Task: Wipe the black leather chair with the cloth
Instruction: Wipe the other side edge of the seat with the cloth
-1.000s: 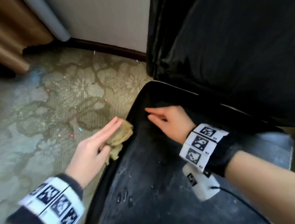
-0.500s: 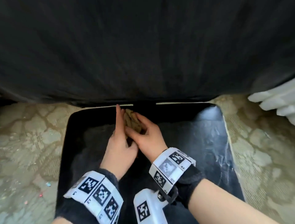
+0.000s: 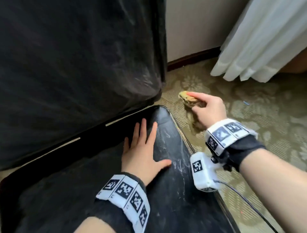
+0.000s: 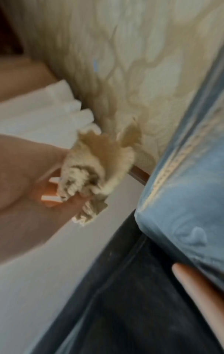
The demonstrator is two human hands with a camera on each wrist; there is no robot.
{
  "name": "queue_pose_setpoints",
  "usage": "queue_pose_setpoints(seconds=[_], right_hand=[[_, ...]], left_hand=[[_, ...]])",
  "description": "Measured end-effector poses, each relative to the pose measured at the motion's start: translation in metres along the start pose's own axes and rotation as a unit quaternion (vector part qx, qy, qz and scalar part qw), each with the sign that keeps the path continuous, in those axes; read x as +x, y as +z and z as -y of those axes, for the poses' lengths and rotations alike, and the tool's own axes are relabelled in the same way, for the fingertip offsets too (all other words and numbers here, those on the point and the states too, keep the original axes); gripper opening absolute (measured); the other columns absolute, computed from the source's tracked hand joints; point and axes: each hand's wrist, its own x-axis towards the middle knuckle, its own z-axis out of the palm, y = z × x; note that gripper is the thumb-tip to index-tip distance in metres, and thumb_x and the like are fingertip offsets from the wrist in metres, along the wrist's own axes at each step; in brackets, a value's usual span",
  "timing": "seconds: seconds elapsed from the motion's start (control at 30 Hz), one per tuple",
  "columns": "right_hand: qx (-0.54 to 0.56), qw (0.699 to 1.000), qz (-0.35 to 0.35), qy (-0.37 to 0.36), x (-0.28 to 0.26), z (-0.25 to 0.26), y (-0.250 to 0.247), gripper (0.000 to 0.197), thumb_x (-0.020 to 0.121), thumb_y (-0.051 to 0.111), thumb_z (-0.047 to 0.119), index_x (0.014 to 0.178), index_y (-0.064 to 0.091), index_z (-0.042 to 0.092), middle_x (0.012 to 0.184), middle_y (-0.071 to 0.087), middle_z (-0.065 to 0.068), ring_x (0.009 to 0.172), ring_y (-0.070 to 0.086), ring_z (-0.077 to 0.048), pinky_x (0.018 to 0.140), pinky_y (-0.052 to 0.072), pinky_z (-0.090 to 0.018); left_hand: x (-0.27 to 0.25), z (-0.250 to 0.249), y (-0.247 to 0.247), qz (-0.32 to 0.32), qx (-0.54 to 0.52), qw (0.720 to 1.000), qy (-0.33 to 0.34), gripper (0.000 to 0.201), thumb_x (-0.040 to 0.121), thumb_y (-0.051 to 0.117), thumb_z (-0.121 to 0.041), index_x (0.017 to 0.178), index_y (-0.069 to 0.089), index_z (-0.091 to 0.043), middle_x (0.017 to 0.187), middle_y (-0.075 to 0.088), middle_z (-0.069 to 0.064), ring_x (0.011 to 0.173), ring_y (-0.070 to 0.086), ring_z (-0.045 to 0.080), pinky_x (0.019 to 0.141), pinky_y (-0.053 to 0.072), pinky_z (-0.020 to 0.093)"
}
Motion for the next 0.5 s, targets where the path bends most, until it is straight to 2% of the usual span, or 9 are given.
queue_pose_setpoints(seconds=[0.13,0.2,0.27,0.33,0.37,0.4,0.43,0.47,0.5], right_hand=[[-0.07,0.981,0.15,-0.104,0.014,0.001,0.029,0.038,0.08,0.065,0.01,0.116,0.066,0.023,0.125,0.063,0.003,0.116,0.056,-0.012,0.086,0.029,-0.003],[-0.065,0.976,0.164,-0.125,0.006,-0.007,0.033,0.037,0.079,0.066,0.006,0.114,0.067,0.017,0.129,0.06,0.0,0.12,0.054,-0.014,0.089,0.024,-0.001],[-0.067,0.971,0.161,-0.163,-0.016,-0.021,0.022,0.036,0.077,0.066,-0.001,0.109,0.07,0.013,0.129,0.06,-0.001,0.115,0.057,-0.023,0.1,0.032,-0.015],[-0.101,0.961,0.165,-0.197,-0.041,-0.04,0.006,0.035,0.075,0.067,-0.003,0.105,0.072,0.014,0.127,0.061,-0.001,0.104,0.062,-0.03,0.099,0.042,-0.034],[-0.119,0.956,0.182,-0.196,-0.05,-0.048,-0.003,0.034,0.075,0.068,-0.002,0.104,0.072,0.016,0.126,0.061,0.0,0.102,0.062,-0.029,0.099,0.044,-0.036],[-0.135,0.951,0.214,-0.18,-0.053,-0.051,-0.012,0.033,0.077,0.067,0.0,0.104,0.072,0.018,0.126,0.061,0.001,0.105,0.063,-0.025,0.102,0.043,-0.031],[-0.146,0.944,0.253,-0.153,-0.05,-0.049,-0.019,0.031,0.08,0.066,0.003,0.104,0.072,0.02,0.126,0.062,0.001,0.108,0.062,-0.018,0.101,0.039,-0.018],[-0.151,0.938,0.285,-0.126,-0.041,-0.044,-0.023,0.028,0.081,0.065,0.005,0.104,0.072,0.021,0.123,0.063,0.002,0.105,0.063,-0.01,0.092,0.037,-0.004],[-0.151,0.939,0.289,-0.108,-0.027,-0.036,-0.024,0.026,0.083,0.065,0.008,0.105,0.071,0.021,0.119,0.066,0.003,0.095,0.064,-0.005,0.08,0.037,0.003]], left_hand=[[0.007,-0.011,0.011,0.041,0.064,0.996,-0.05,0.115,0.067,0.061,-0.066,0.143,-0.02,-0.035,0.149,-0.034,-0.001,0.139,-0.027,0.019,0.116,0.001,0.049],[0.008,-0.012,0.009,0.042,0.067,0.995,-0.06,0.115,0.066,0.062,-0.066,0.143,-0.019,-0.036,0.15,-0.033,-0.001,0.14,-0.026,0.018,0.116,0.002,0.049],[0.01,-0.013,0.007,0.046,0.071,0.994,-0.065,0.116,0.066,0.063,-0.066,0.143,-0.018,-0.036,0.15,-0.032,-0.001,0.14,-0.025,0.018,0.116,0.004,0.049],[0.01,-0.016,0.006,0.052,0.073,0.993,-0.07,0.117,0.065,0.064,-0.065,0.143,-0.018,-0.036,0.151,-0.032,-0.001,0.14,-0.025,0.018,0.116,0.005,0.049],[0.011,-0.017,0.006,0.055,0.073,0.993,-0.074,0.117,0.065,0.065,-0.065,0.143,-0.018,-0.035,0.151,-0.032,0.0,0.14,-0.025,0.018,0.116,0.005,0.049],[0.011,-0.018,0.006,0.059,0.073,0.993,-0.078,0.117,0.065,0.065,-0.064,0.143,-0.018,-0.035,0.15,-0.032,0.0,0.14,-0.025,0.019,0.116,0.005,0.049],[0.011,-0.018,0.006,0.062,0.075,0.992,-0.081,0.117,0.065,0.065,-0.064,0.143,-0.018,-0.034,0.15,-0.032,0.0,0.14,-0.025,0.019,0.116,0.005,0.049],[0.01,-0.019,0.006,0.063,0.077,0.992,-0.082,0.118,0.065,0.065,-0.064,0.143,-0.018,-0.034,0.15,-0.032,0.001,0.14,-0.025,0.019,0.115,0.005,0.05],[0.011,-0.019,0.006,0.063,0.079,0.992,-0.082,0.118,0.065,0.064,-0.064,0.143,-0.019,-0.034,0.15,-0.032,0.001,0.14,-0.025,0.019,0.115,0.006,0.05]])
